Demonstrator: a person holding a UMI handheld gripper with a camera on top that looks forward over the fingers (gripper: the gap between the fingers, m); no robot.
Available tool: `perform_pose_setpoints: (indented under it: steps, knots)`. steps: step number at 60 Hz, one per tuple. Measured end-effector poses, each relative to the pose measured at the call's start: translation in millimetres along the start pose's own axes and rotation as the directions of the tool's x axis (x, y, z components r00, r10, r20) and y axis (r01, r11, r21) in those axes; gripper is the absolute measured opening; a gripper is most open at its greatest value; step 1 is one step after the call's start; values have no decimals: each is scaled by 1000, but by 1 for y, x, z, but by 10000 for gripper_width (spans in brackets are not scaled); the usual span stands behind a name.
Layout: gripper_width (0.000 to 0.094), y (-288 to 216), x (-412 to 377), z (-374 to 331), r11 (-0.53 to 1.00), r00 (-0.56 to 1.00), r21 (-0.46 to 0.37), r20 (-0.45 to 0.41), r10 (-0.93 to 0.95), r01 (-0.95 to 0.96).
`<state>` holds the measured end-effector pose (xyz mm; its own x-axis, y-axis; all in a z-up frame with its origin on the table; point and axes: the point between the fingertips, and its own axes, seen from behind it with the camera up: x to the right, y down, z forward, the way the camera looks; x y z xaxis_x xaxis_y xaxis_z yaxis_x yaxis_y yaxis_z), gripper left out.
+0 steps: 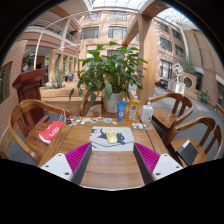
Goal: Arrange mouse
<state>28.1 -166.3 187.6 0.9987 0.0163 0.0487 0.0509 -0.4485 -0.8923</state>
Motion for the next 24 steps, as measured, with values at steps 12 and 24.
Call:
perform_pose_setpoints:
  steps: [12,24]
  knots:
    - [857,16,-9,-43,1000,1000,-3,22,-5,5]
    - [857,24,-10,-58,1000,1000,-8,21,-19,19]
